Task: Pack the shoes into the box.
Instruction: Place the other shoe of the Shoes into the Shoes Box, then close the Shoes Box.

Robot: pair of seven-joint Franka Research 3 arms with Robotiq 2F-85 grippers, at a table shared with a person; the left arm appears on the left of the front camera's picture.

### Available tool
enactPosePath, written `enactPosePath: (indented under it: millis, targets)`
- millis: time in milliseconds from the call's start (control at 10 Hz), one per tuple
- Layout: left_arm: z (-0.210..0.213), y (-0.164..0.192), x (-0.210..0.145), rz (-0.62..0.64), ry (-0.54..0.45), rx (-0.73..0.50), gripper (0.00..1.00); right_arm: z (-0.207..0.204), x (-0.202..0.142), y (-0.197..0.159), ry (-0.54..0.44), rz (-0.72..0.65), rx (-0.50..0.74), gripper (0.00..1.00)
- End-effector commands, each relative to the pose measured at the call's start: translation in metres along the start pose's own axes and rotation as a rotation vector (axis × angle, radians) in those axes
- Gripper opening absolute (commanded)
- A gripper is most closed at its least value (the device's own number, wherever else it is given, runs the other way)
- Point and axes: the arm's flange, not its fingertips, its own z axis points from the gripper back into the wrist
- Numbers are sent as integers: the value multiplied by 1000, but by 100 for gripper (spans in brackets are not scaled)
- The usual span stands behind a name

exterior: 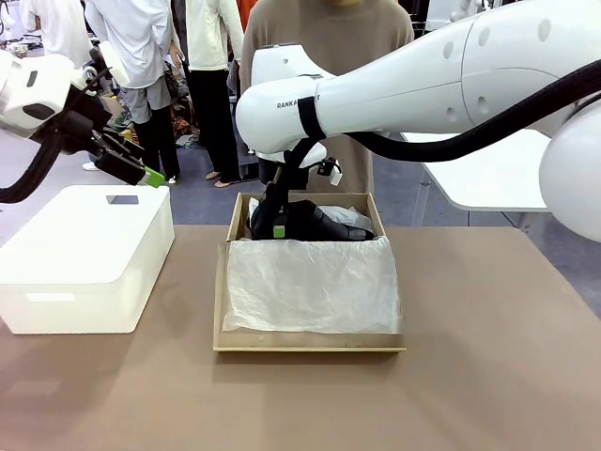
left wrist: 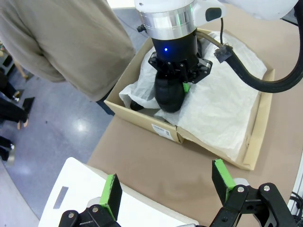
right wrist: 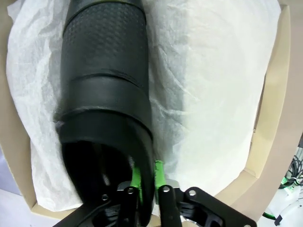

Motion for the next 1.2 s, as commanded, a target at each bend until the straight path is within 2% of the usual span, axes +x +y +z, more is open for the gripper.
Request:
enactPosePath:
  millis: [0, 200, 700, 1100]
  targets:
    - [-1, 0, 0, 2, -13, -4, 100, 16, -6, 0, 24, -20, -6, 60]
    - [-1, 0, 0, 2, -13, -4, 100, 31, -6, 1, 28, -21, 19, 100]
    - [-1, 0, 0, 2, -13, -4, 100, 59, -7, 1, 37, -19, 34, 100]
    - [-1, 0, 0, 2, -13, -4, 100, 50, -2, 1, 36, -1, 48, 100]
